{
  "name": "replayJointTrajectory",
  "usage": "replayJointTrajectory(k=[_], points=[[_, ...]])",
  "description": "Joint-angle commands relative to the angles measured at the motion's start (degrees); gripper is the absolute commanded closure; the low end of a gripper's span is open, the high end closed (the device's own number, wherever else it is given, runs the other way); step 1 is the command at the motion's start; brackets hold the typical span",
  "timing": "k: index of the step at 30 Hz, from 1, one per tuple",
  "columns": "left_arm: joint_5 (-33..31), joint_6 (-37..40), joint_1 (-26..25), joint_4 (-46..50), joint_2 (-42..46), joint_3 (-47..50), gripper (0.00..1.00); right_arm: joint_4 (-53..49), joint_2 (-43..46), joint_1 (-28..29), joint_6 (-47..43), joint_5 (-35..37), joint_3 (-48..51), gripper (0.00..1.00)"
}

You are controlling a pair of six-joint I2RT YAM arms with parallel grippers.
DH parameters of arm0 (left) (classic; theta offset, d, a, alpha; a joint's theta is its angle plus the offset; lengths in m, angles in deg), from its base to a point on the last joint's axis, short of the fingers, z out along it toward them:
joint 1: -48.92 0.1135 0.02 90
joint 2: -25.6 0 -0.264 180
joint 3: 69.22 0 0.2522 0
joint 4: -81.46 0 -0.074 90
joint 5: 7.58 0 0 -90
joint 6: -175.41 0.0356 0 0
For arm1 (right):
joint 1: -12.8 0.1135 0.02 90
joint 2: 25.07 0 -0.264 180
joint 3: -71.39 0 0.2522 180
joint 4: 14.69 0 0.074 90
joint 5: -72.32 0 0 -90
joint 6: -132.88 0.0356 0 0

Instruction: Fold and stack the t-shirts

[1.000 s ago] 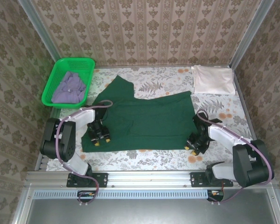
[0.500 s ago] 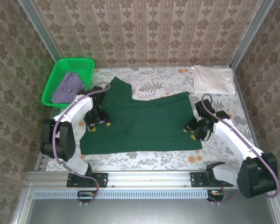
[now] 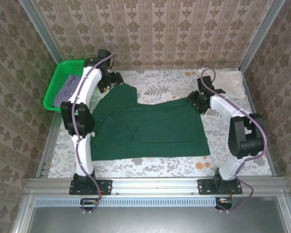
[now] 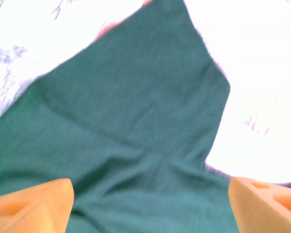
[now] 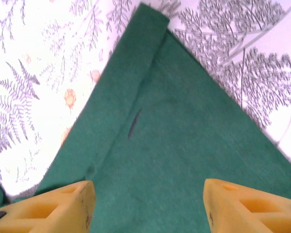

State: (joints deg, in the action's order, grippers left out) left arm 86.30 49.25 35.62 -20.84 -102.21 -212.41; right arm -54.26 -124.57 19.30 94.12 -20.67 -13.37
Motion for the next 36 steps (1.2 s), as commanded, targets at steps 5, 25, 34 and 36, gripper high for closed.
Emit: replayJointTrajectory(k=[5,25,34,36], points=[[5.8,0.4,2.4,-2.8,-17.8,-20.6,0.19,0.5,-2.7,-0.8,1.2,1.8,-3.2,0.38],[-0.6,6.9,2.2,-26.0,-31.4,-25.2,0.27,4.3,-11.0,-0.9,-4.0,-1.0,-10.7,0.39],[0.5,6.8,3.4,-22.4,-30.9,-22.6,0.37,5.0,-13.7,-1.2,-2.5,-2.1,-12.9,0.39],[1.3,6.5,3.5,-22.4,-31.2,-22.6,0.39,4.8,-14.0,-1.2,-2.6,-2.1,-13.3,0.39]])
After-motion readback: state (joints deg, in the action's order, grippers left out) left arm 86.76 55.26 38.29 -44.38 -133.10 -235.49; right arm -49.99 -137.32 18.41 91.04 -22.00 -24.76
